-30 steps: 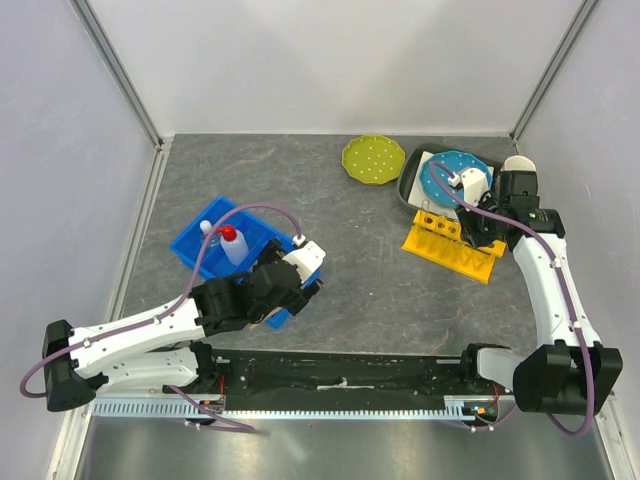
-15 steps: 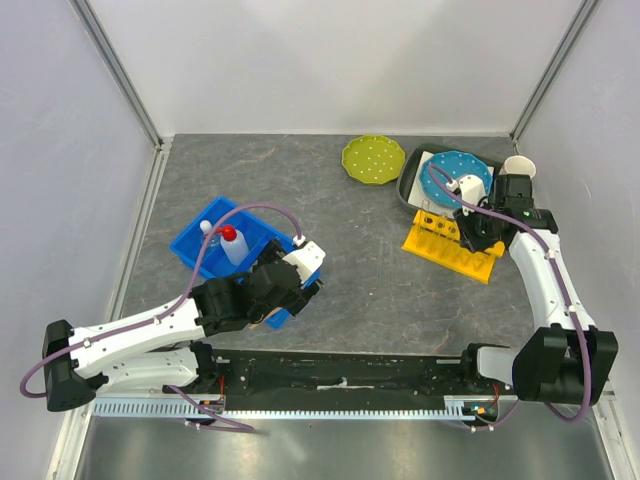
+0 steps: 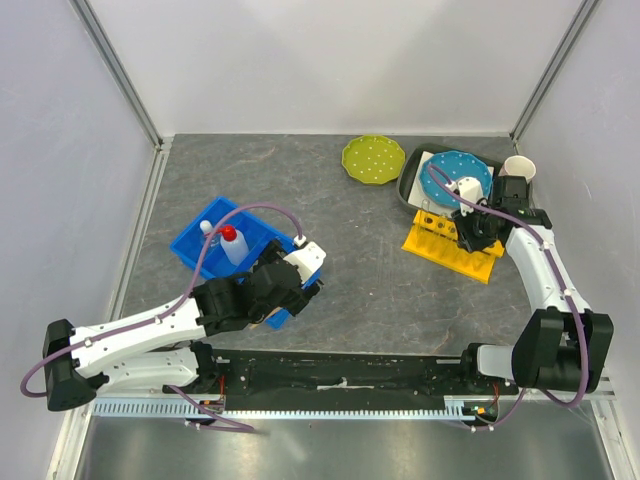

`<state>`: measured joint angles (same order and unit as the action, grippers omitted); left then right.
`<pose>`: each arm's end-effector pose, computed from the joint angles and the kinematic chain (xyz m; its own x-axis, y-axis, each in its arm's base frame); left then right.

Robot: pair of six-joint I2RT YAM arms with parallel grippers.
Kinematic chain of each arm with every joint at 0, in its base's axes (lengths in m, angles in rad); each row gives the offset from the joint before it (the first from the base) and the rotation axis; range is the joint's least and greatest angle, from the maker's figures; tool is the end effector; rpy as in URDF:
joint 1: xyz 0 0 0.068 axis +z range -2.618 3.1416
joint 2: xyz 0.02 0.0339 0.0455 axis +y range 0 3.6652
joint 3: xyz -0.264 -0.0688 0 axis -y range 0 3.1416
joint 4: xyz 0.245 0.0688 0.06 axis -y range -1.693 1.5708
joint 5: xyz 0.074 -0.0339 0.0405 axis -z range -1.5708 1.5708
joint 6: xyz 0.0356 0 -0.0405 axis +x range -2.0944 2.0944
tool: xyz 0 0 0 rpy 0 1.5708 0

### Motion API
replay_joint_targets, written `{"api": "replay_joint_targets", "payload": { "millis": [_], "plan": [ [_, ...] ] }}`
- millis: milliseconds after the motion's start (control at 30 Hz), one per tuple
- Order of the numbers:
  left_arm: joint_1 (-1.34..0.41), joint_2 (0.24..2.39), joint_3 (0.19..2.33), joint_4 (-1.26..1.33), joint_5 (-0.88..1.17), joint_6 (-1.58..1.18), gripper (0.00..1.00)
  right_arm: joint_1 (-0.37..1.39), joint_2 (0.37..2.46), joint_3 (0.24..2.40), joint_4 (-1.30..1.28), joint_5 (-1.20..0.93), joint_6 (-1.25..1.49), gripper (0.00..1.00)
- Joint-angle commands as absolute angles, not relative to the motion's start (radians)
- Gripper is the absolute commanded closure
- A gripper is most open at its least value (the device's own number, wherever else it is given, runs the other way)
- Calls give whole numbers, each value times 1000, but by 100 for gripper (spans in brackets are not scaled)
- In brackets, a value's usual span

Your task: Organize the chemistry lab equipment

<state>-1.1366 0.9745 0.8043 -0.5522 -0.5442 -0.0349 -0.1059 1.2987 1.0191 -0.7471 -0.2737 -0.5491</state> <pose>0.1016 -0.1753 0.2805 -0.2994 0.5746 -0.7617 0.6027 0.7328 0.3159 0.2567 -0.0176 0.2652 -0.7062 -0.4303 -0.5622 -0.4759 0.8765 -0.0729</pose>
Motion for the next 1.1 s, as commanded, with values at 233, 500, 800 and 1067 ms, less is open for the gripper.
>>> {"api": "replay_joint_targets", "payload": {
  "millis": [233, 500, 800, 1067],
  "plan": [
    [-1141, 894, 787, -488, -503, -31, 0, -127, 1281, 989, -695, -339, -541, 59],
    [-1082, 819, 772, -428, -270, -173, 1, -161, 1207, 977, -709, -362, -560, 45],
    [-1072, 1021, 860, -313, -86, -373, 4, -221, 1025, 1000, -778, -396, -569, 32],
    [-1025, 1360, 1078, -301, 31, -486, 12, -224, 864, 985, -770, -687, -499, 2]
  ]
}}
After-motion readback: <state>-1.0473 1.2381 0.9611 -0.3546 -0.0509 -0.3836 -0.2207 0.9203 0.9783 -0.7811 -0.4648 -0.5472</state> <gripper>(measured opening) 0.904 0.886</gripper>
